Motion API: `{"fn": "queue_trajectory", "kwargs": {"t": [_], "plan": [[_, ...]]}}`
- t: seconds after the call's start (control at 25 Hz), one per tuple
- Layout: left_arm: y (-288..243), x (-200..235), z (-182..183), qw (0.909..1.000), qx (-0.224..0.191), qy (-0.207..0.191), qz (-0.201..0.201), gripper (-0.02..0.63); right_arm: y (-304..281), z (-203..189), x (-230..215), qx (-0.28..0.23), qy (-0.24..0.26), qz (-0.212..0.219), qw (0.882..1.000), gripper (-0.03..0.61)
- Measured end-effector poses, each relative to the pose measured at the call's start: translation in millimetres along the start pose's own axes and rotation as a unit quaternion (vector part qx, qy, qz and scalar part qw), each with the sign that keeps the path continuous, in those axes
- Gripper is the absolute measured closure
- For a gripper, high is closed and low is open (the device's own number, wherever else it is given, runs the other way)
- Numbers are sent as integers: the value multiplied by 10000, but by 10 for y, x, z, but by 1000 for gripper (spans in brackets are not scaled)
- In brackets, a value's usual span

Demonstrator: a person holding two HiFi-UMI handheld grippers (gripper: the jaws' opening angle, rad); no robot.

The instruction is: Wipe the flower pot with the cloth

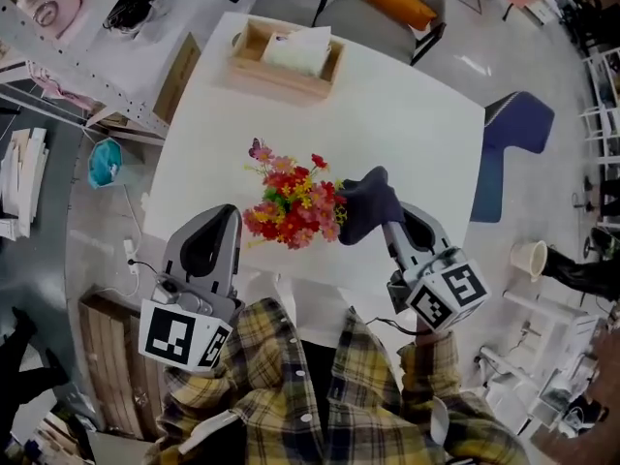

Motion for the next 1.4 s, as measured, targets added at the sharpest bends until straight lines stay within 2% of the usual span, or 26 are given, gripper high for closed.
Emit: {"fn": "queue_trajectory", "kwargs": {"t": [0.4,0.48,0.68,0.84,0.92,1.0,1.12,1.4], "plan": [[143,58,-788,9989,329,327,-56,603,-483,-574,-115,584,-355,325,9971,566],[154,51,-928,9984,413,363,-149,548,-551,-657,-148,606,-486,378,9963,566],[134,-29,-1217,9964,671,310,-415,468,-683,-797,-227,698,-674,436,9943,566],[27,-237,-1431,9901,910,-231,-1041,391,-794,-880,-278,792,-841,485,9921,566],[-66,-302,-1493,9868,893,-482,-1266,359,-844,-903,-282,812,-873,545,9914,566],[-163,-317,-1531,9868,829,-582,-1265,314,-884,-918,-280,841,-860,604,9909,566],[-284,-309,-1579,9884,759,-534,-1206,282,-931,-952,-289,897,-864,679,9899,566],[-489,-351,-1650,9853,750,-602,-1410,201,-1016,-998,-330,995,-944,799,9873,566]]}}
Point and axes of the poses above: the fingertips, and each gripper's own axes: y backward along the fingers, x to its left, z out of its top, the point moved 6 cm from there along y, backward along the fingers, and after that the axes turned 9 degrees about -y, right-handed, at the moved point
